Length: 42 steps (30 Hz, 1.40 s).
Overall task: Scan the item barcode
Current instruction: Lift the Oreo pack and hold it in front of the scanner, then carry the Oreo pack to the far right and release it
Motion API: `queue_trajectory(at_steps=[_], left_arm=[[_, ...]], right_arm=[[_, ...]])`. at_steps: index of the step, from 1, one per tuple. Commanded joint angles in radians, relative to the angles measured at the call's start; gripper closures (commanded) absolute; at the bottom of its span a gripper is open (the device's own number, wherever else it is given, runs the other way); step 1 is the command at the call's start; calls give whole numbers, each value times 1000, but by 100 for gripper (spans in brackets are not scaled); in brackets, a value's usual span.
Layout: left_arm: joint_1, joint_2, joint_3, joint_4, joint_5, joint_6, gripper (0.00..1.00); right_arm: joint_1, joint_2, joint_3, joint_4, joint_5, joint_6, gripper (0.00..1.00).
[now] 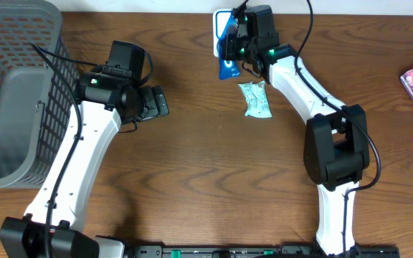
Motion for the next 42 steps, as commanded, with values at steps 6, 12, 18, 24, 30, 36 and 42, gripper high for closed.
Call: queue_trajectory(at_steps=[6,12,18,24,30,36,42], left_arm=[[3,2,-2,-4,-13,17,2],[3,2,-2,-3,-13,17,2],[3,2,-2,-3,-13,16,2],[3,2,-2,-4,-13,16,2],[3,2,-2,-3,-13,16,2],[3,2,-2,-4,-13,16,2],[3,2,-2,-3,-13,16,2]], right_arm=[[1,-15,54,-6,5,-137,99],[13,-14,54,-56,13,-295,99],[-4,-14,55,-72,13,-301,99],[-140,-80,122,-196,55,-217,99],[-353,-176,160,-439,230,-217,99],[-558,-179,155,-623,244,-458,99],[-708,-178,105,-626,246,-628,99]])
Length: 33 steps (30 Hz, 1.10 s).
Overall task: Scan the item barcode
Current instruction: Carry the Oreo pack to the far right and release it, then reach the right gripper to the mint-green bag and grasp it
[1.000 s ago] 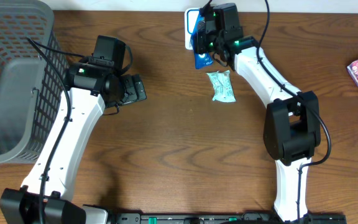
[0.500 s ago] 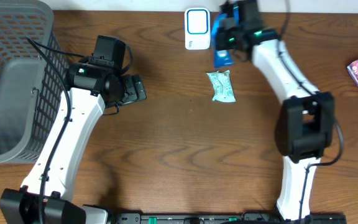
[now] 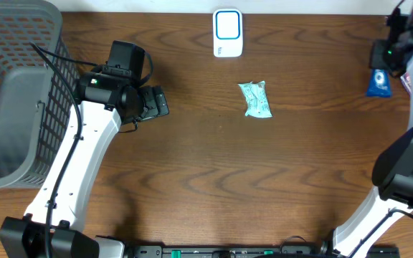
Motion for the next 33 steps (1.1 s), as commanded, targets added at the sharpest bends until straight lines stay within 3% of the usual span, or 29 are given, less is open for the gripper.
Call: queue_trajectory(at_steps=[1,4,5,6,7,14,20,25,33], left_arm=[[3,2,-2,-3,-13,16,2],[3,2,-2,-3,-13,16,2],[3,2,-2,-3,-13,16,2],[3,2,-2,-3,-13,16,2],[3,2,-2,-3,-13,17,2],[3,2,-2,-3,-13,16,2],[3,2,-2,-3,-13,16,2],[3,2,-2,-3,-13,16,2],[3,2,-2,-3,-13,16,2]], right_arm=[[-72,-12,-32,35,16,-132,99],[-125,-12,-73,104,58,-131,95],[-142,-12,-89,123,56,-127,82],[-155,-11,-105,142,56,-116,60],[-175,-11,-132,172,56,-69,1],[-190,-11,-205,194,-39,-12,1],[-128,-11,-205,164,-458,5,2],[-10,-11,-205,122,-688,34,2],[277,-11,-317,125,-679,34,1]])
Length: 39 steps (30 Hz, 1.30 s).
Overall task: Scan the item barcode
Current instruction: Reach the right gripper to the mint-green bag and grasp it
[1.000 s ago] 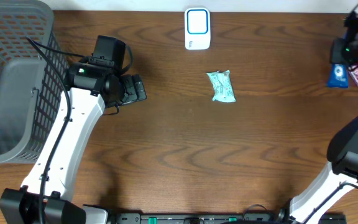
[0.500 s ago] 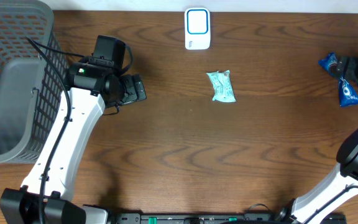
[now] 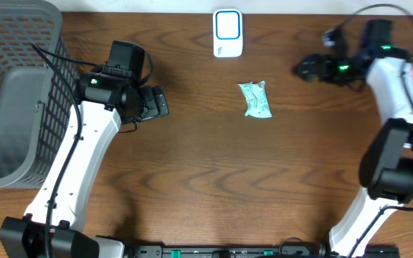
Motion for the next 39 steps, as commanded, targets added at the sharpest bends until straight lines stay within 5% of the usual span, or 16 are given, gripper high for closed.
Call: queue_trajectory(at_steps=[1,8,16,27,35,39], left_arm=[[3,2,-2,-3,-13,16,2],[3,2,-2,-3,-13,17,2],[3,2,-2,-3,-13,16,2],[3,2,-2,-3,-13,17,2],[3,2,-2,-3,-13,16,2],[3,2,-2,-3,-13,16,2]], right_arm=[[133,-11,-68,37,-2,12,1],[396,-11,-99,135,513,250,1],[624,-11,-137,136,1058,427,28],[645,-11,-349,343,1165,515,33],[634,-11,-449,458,1079,515,88],[634,-27,-413,447,937,515,91]])
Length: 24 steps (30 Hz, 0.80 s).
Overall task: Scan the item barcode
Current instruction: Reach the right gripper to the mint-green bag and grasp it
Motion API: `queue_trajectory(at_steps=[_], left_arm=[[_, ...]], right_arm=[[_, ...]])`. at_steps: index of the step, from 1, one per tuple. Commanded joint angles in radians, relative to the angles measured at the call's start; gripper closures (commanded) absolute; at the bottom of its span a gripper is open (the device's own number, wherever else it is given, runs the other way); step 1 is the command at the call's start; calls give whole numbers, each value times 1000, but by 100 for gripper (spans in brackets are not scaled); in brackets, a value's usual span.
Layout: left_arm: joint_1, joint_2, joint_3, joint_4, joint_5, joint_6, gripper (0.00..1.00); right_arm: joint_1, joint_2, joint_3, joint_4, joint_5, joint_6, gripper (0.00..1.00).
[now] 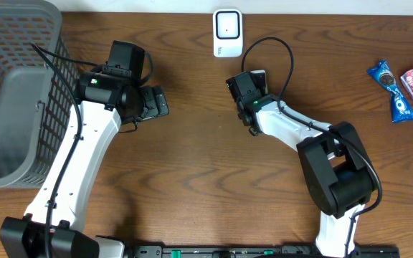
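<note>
The white scanner (227, 32) stands at the table's back edge, its screen pale. My right gripper (244, 92) is low over the table centre, just in front of the scanner. It covers the spot under it, and the green packet is hidden. Whether its jaws are open or shut does not show. A blue snack packet (391, 80) lies loose at the far right, away from both arms. My left gripper (156, 102) hovers at centre left, pointing right, with nothing seen in it.
A grey mesh basket (20, 43) fills the left edge, close behind the left arm. A pink packet lies at the right edge beside the blue one. The right arm's cable (282, 54) loops between the scanner and the gripper.
My right gripper has moved from the back right, where it pointed left, down to the table centre over the green packet's place. The blue packet now shows lying at the right. The left arm is unchanged.
My right gripper first held the blue packet against the scanner. Then it held it at the far right edge by the pink packet. Then it was back over the table without the packet, and now it sits over the green packet's spot.
</note>
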Motion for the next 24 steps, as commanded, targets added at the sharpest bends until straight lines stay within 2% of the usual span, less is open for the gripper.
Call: queue_trajectory(at_steps=[1,4,7,10,17,20,24], left_arm=[[3,2,-2,-3,-13,16,2],[3,2,-2,-3,-13,16,2],[3,2,-2,-3,-13,16,2],[3,2,-2,-3,-13,17,2],[3,2,-2,-3,-13,17,2],[3,2,-2,-3,-13,16,2],[3,2,-2,-3,-13,16,2]], right_arm=[[-2,-14,20,-18,-246,14,92],[-29,-67,61,-20,-460,14,99],[-114,-124,72,-23,-816,15,99],[-175,-116,67,-23,-1017,48,99],[-269,-24,48,8,-1295,138,99],[-307,58,48,37,-1391,219,99],[-357,95,48,76,-1434,222,86]])
